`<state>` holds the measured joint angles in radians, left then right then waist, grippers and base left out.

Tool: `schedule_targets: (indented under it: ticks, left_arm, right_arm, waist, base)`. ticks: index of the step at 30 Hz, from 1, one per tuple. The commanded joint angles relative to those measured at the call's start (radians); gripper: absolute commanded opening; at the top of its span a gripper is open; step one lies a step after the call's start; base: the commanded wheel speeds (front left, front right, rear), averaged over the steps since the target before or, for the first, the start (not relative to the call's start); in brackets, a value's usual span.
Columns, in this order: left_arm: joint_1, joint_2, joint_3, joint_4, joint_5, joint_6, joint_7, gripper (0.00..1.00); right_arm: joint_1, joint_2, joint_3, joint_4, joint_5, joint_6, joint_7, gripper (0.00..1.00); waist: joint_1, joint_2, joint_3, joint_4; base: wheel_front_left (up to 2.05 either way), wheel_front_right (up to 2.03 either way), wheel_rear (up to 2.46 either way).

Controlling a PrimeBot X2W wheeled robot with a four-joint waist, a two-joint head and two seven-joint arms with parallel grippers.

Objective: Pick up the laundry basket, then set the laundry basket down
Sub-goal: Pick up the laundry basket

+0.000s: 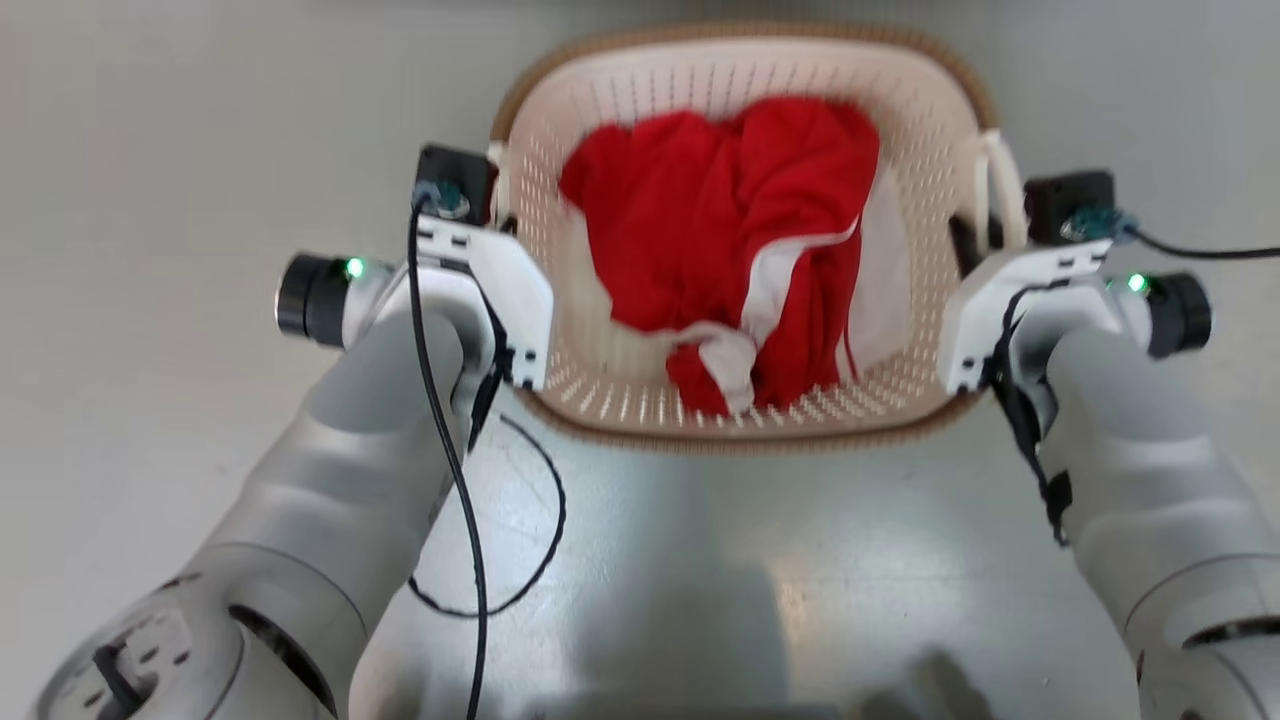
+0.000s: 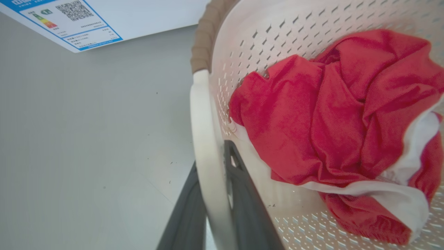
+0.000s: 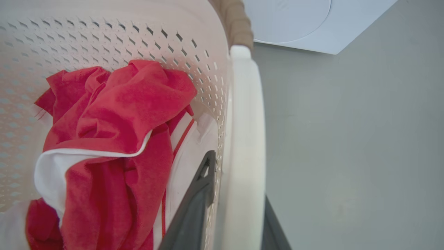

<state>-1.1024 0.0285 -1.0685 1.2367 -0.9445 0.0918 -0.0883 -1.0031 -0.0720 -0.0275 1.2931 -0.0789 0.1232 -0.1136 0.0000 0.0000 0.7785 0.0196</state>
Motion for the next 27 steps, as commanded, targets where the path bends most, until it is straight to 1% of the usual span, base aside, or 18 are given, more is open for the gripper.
schedule_targets:
  ticks: [1,6,7,8,15,23,27]
  left_arm:
    - [0.013,0.022,0.000,0.003,-0.004,-0.010,0.003,0.00]
    - [0.073,0.022,-0.013,0.021,-0.022,-0.019,0.065,0.00]
    - [0.086,0.022,-0.012,0.023,-0.028,-0.020,0.070,0.00]
    - [0.086,0.022,-0.012,0.023,-0.028,-0.020,0.070,0.00]
    - [0.164,0.022,-0.026,0.027,-0.048,-0.035,0.095,0.00]
    - [0.259,0.022,-0.045,0.007,-0.076,-0.043,0.134,0.00]
    - [0.312,0.022,-0.057,-0.011,-0.092,-0.041,0.156,0.00]
  right_arm:
    - [0.057,0.022,0.047,-0.004,0.015,0.008,0.014,0.00]
    - [0.127,0.022,0.144,-0.004,0.128,0.008,0.058,0.00]
    - [0.142,0.022,0.165,-0.004,0.147,0.008,0.066,0.00]
    - [0.142,0.022,0.165,-0.004,0.147,0.008,0.066,0.00]
    - [0.234,0.022,0.304,-0.045,0.276,0.008,0.149,0.00]
    - [0.304,0.022,0.400,-0.074,0.354,0.008,0.223,0.00]
    - [0.334,0.022,0.436,-0.084,0.382,0.008,0.245,0.00]
  waist:
    - [0.0000,0.0000,-0.061,-0.015]
    - [0.0000,0.0000,-0.167,-0.033]
    - [0.0000,0.0000,-0.189,-0.038]
    - [0.0000,0.0000,-0.189,-0.038]
    - [0.0000,0.0000,-0.345,-0.065]
    - [0.0000,0.0000,-0.501,-0.079]
    - [0.0000,0.0000,-0.572,-0.080]
  base:
    - [0.00,0.00,0.00]
    - [0.00,0.00,0.00]
    - [0.00,0.00,0.00]
    - [0.00,0.00,0.00]
    - [0.00,0.00,0.00]
    - [0.00,0.00,0.00]
    - [0.00,0.00,0.00]
